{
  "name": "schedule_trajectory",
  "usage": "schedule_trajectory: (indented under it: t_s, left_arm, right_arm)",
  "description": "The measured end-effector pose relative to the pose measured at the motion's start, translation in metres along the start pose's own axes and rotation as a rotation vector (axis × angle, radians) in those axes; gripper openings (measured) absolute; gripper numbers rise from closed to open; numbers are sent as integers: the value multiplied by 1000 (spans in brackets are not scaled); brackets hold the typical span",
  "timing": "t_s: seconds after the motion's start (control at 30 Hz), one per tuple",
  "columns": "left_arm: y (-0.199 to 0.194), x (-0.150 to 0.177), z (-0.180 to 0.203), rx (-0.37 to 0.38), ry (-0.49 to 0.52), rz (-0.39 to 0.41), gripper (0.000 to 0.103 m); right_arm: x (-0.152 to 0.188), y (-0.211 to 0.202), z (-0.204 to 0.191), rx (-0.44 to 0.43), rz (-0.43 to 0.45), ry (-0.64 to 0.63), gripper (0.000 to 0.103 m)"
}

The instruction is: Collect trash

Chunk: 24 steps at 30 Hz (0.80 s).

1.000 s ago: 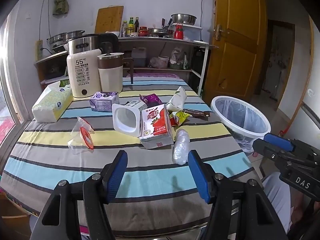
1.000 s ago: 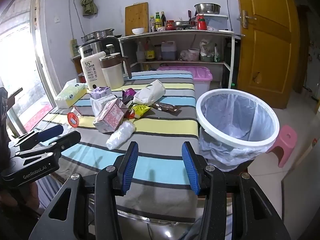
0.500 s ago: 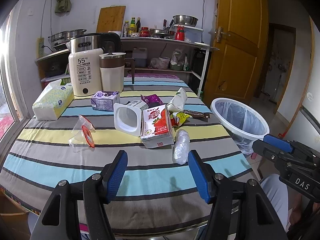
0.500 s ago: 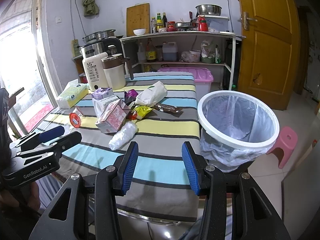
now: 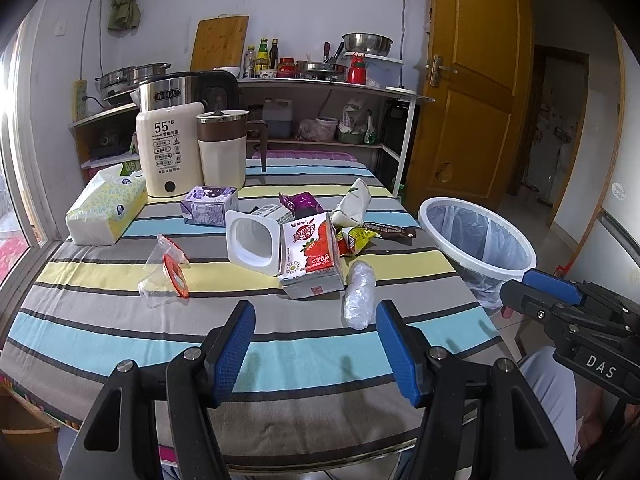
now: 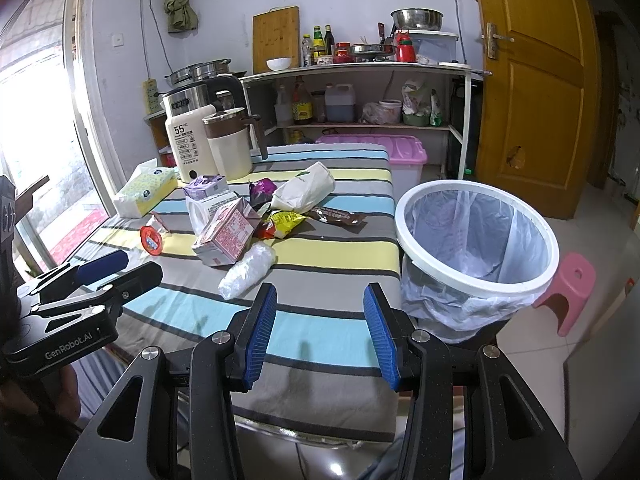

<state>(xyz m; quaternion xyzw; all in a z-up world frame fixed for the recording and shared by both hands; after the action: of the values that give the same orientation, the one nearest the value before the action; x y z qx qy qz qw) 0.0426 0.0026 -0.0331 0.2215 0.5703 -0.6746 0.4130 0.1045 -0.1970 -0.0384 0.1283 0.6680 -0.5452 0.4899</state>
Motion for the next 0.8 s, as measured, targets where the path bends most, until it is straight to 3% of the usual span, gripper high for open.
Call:
schedule_trajectory:
  t_s: [0.8]
  left_arm:
    - [-6, -3, 4, 10, 6, 18, 63]
  right_arm:
    - [0, 0, -1, -1, 0, 0, 47]
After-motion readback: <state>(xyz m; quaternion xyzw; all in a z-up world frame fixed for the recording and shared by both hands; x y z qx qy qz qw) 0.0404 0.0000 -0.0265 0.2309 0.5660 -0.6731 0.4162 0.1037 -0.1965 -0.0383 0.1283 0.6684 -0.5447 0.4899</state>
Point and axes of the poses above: each gripper's, at about its wrist camera, not at the fingertips, and y roughly the way its jaws point, z to its right, x to its underside, the point moved 7 cm from there along y, roughly the way its jaws point, and after that the axes turned 12 degrees about -y, right-handed, at the moved point
